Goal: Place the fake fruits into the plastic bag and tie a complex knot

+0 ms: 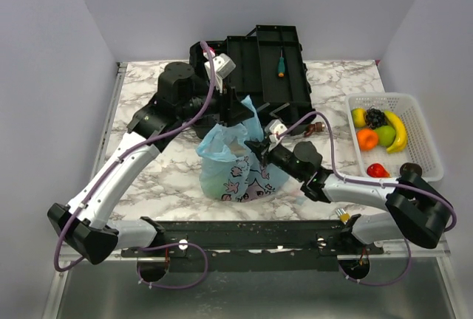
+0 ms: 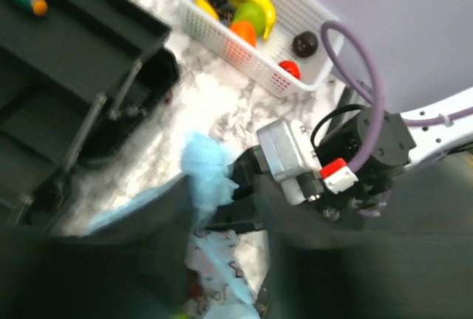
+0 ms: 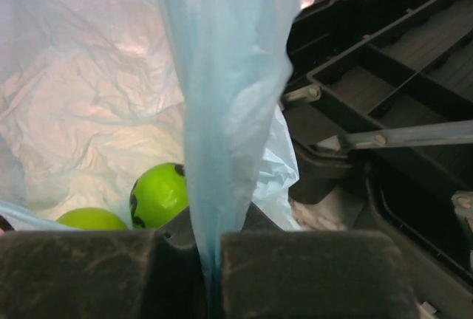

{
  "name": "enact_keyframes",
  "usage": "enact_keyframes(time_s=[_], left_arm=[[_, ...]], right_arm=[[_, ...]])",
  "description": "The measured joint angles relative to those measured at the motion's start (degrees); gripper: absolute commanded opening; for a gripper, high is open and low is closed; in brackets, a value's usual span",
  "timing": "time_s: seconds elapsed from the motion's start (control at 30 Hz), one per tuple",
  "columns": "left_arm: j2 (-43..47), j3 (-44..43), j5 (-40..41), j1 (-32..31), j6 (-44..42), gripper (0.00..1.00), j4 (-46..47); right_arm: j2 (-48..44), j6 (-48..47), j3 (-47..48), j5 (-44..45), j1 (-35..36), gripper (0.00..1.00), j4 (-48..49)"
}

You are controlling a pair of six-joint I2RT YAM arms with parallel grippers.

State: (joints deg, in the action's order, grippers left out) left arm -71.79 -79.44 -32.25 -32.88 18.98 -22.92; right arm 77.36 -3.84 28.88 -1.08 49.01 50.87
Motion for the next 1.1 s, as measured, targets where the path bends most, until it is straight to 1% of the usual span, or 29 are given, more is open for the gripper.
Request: enact_keyframes(time_s=[0.03, 0.07, 0.1, 0.13, 0.2, 0.23, 0.33, 0.43, 0.47, 0.57, 0.7, 0.73, 0.8, 0.83, 0.97, 1.03, 1.1], left_arm=[[0.00, -0.52, -1.07, 0.17, -0.59, 0.70, 0.09], [0.04, -1.44, -1.92, 0.35, -1.92, 0.79, 0.07], [0.61, -2.45, -2.89, 1.18, -3.85, 0.87, 0.11], [1.31, -2.64, -3.34, 1.81, -4.76, 0.91, 0.00], [3.74, -2.03, -5.14, 5.22, -6.80, 0.98, 0.04], [5.35, -0.94, -6.19, 7.52, -8.35, 0.98, -0.02], [8.15, 1.29, -6.67, 11.78, -12.20, 0.98, -1.11], [7.74, 2.97, -7.21, 11.82, -17.55, 0.98, -3.74], [6.78, 3.26, -7.23, 11.76, -18.75, 0.96, -4.61], [4.15, 5.66, -7.23, 11.78, -22.84, 0.65, -6.27], [4.07, 16.31, -7.61, 11.76, -27.82, 0.33, -7.21], [4.07, 18.05, -7.67, 11.72, -28.81, 0.23, -7.54], [4.57, 23.85, -8.24, 11.52, -31.28, 0.09, -7.63], [5.03, 25.73, -8.46, 11.50, -32.41, 0.06, -7.52], [10.47, 34.56, -8.68, 10.25, -36.79, 0.03, -5.95], [12.96, 37.88, -8.09, 7.34, -39.60, 0.02, -4.61], [13.46, 39.12, -7.56, 5.25, -41.13, 0.00, -3.72]], right_arm=[[-0.46, 0.46, 0.11, -0.42, 0.00, 0.01, -1.51], [-1.03, 0.98, 0.24, -0.83, 0.00, 0.01, -3.21], [-1.75, 1.77, 0.48, -1.25, 0.00, 0.01, -5.18], [-2.64, 2.73, 0.87, -1.62, 0.00, 0.01, -7.15], [-4.94, 4.39, 1.49, -2.32, 0.00, 0.01, -9.84], [-6.14, 5.18, 1.73, -2.73, 0.00, 0.01, -10.80], [-9.09, 7.10, 1.92, -3.98, -0.02, 0.01, -11.98], [-9.81, 8.61, 1.92, -5.07, -0.02, 0.01, -12.96], [-9.81, 9.05, 1.92, -5.42, -0.02, 0.01, -13.57], [-10.14, 10.86, 1.92, -5.86, -0.02, 0.01, -15.10], [-11.82, 13.92, 1.92, -5.84, -0.02, 0.01, -17.07], [-12.31, 14.97, 1.92, -5.84, -0.13, 0.01, -17.53], [-13.05, 17.55, 1.90, -5.79, -0.55, 0.01, -18.27], [-13.33, 19.21, 1.90, -5.75, -0.83, 0.01, -18.86], [-13.49, 26.12, 1.57, -5.42, -2.93, 0.01, -20.81], [-13.42, 29.24, 0.94, -5.44, -3.39, 0.01, -20.92], [-13.22, 32.44, 0.33, -5.44, -3.52, 0.01, -20.96]])
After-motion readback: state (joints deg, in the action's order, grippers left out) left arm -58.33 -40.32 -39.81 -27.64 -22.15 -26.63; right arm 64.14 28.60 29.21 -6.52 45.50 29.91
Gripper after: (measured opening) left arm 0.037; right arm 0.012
